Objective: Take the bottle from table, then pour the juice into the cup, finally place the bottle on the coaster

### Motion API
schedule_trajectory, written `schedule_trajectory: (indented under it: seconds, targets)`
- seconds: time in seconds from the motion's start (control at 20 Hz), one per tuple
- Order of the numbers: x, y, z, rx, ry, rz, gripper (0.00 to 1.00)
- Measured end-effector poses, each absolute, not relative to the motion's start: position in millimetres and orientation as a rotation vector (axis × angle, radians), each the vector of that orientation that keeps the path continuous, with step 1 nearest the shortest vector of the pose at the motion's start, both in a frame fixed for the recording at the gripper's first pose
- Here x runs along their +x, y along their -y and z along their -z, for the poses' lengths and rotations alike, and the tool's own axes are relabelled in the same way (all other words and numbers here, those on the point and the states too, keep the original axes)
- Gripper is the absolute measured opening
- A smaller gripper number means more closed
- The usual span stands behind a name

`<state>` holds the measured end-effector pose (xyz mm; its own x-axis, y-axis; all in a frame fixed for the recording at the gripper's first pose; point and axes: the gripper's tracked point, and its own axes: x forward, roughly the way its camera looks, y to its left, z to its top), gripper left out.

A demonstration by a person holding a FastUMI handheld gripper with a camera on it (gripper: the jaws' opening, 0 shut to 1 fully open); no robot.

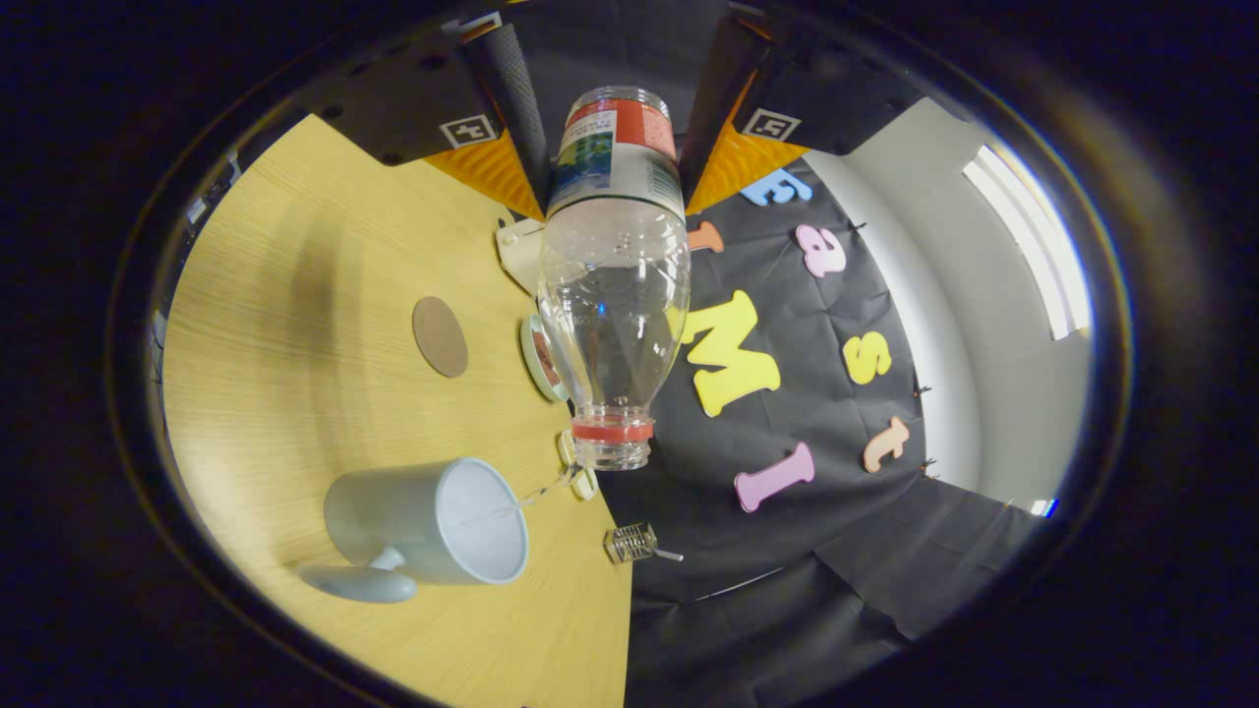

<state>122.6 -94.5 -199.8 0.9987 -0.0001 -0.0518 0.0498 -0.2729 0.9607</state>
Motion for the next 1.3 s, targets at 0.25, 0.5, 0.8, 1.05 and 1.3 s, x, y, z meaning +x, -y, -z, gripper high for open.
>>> schedule_trajectory:
  seconds: [0.25,0.5,0.8,1.05,1.3]
  targets:
    - [123,94,198,1.862,-0.028,0.034,0.75]
    - [126,93,194,1.885,-0.017,0.023,0.75]
    - [126,95,192,1.908,0.007,0.016,0.75]
    - [127,95,189,1.931,0.005,0.01,0.75]
    - [126,96,189,1.951,0.007,0.008,0.75]
